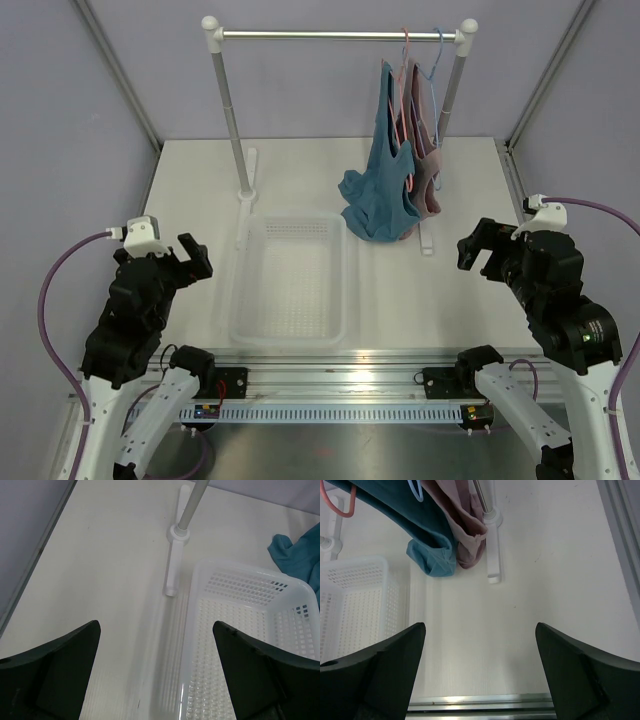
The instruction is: Remove the tank top from the hanger
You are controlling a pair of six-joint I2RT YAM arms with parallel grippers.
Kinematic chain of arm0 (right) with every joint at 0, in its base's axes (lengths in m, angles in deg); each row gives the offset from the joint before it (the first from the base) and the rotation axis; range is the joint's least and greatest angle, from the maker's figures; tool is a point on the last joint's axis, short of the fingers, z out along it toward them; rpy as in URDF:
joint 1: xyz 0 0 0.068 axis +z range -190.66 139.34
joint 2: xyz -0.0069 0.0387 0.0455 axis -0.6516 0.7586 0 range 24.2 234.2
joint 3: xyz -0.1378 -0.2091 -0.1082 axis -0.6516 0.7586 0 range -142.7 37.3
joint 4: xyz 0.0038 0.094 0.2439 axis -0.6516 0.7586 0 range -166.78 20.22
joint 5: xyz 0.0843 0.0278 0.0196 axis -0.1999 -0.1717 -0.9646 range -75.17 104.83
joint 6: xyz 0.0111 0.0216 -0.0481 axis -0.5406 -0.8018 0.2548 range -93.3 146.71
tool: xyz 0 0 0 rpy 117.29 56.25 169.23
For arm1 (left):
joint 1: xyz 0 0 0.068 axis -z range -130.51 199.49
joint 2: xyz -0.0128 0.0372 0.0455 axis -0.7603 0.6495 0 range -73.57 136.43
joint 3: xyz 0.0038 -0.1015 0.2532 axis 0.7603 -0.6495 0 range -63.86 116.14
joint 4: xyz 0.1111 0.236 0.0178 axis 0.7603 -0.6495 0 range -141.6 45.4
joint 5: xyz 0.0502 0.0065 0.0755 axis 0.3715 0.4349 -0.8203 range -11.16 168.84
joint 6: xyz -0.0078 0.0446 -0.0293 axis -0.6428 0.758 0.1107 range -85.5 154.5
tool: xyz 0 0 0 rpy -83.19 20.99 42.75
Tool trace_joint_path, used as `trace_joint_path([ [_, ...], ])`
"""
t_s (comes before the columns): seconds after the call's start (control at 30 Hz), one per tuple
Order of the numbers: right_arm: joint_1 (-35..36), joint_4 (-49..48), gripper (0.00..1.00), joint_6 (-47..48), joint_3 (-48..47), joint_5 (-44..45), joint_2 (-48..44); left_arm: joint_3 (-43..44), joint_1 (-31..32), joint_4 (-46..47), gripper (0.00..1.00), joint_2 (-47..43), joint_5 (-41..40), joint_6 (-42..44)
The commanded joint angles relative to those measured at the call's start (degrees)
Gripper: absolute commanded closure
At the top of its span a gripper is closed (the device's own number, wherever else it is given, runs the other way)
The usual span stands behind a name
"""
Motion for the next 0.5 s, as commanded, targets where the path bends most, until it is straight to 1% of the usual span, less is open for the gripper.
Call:
trace_joint_path([
  [0.0,0.4,-3.8,0.0,-0.5,-0.2,-0.5,-0.5,-0.1,0.1,2.8,0.01,-0.8,0.1,-0.3],
  [0.03,0.4,-4.0,0.0,-0.5,-0.3,-0.6,-0.6,-0.1,0.1,2.9,0.01,-0.8,0.2,-0.3],
  [0.13,0.4,-6.5,0.0,0.3,-1.1,-4.5,-0.9,-0.1,0.1,3.0,0.01,-0.9,0.4,-0.3],
  [0.17,0.4,-7.7,0.01,0.5,-1.3,-8.1,-0.8,-0.1,0.1,2.9,0.01,-0.9,0.4,-0.2],
  [0.23,0.4,-10.4,0.01,-0.2,-3.4,-10.8,0.4,-0.2,0.1,3.0,0.01,-1.0,0.4,-0.3],
  [0.27,0.4,-11.0,0.01,-0.2,-4.4,-14.4,1.3,-0.2,0.1,3.0,0.01,-1.1,0.4,-0.4],
  [0.3,0.4,-12.2,0.01,-0.5,-6.9,-15.9,3.7,-0.2,0.1,3.1,0.01,-1.1,0.4,-0.4],
  [0.37,0.4,-13.0,0.04,-0.9,-9.9,-19.5,6.6,-0.3,0.1,3.0,0.01,-1.3,0.4,-0.4],
  [0.4,0.4,-13.8,0.06,-0.9,-13.1,-20.2,9.8,-0.3,0.1,3.0,0.01,-1.4,0.5,-0.4],
  [0.47,0.4,-13.9,0.16,-0.2,-16.7,-22.8,13.2,-0.4,0.1,3.2,0.01,-1.3,0.6,-0.3],
])
